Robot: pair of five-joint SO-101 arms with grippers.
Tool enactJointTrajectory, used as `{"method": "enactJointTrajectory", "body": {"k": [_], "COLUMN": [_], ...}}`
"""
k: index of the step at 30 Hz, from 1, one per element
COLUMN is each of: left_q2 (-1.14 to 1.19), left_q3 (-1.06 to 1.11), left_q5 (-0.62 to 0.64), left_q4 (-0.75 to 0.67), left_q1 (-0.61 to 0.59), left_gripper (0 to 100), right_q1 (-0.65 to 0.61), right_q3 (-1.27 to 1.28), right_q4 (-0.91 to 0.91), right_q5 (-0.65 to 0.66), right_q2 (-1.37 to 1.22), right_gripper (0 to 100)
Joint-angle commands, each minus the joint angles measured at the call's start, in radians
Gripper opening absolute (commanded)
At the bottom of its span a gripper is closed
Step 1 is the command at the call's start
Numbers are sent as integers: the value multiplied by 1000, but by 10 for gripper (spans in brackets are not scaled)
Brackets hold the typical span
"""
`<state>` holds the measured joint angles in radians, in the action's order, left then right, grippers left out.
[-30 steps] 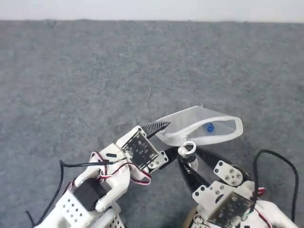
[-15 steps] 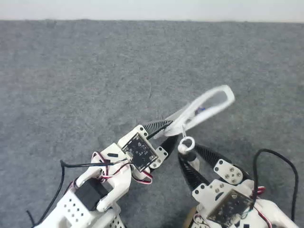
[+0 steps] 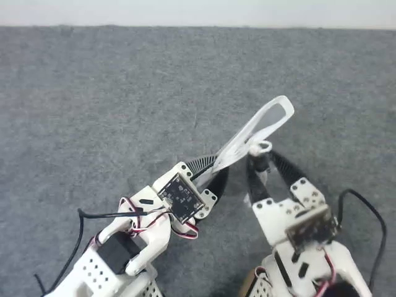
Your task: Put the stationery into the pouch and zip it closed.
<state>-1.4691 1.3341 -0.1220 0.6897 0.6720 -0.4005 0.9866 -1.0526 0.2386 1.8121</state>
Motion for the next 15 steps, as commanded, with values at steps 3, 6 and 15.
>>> {"method": "enactJointTrajectory", "body": {"k": [3, 6, 15], "left_q2": [-15, -15, -15], "left_q3": [-21, -21, -21], "left_q5": [-72, -75, -78], "left_q4": [49, 54, 57], "left_q1": [-3, -3, -3], "left_gripper": [9, 9, 9], "right_q1": [74, 110, 214], "right_q3": [49, 74, 176], "right_q4": [139, 180, 335], "right_q5": [-57, -71, -92], "right_q2": [4, 2, -5], "right_gripper": [7, 7, 7]}}
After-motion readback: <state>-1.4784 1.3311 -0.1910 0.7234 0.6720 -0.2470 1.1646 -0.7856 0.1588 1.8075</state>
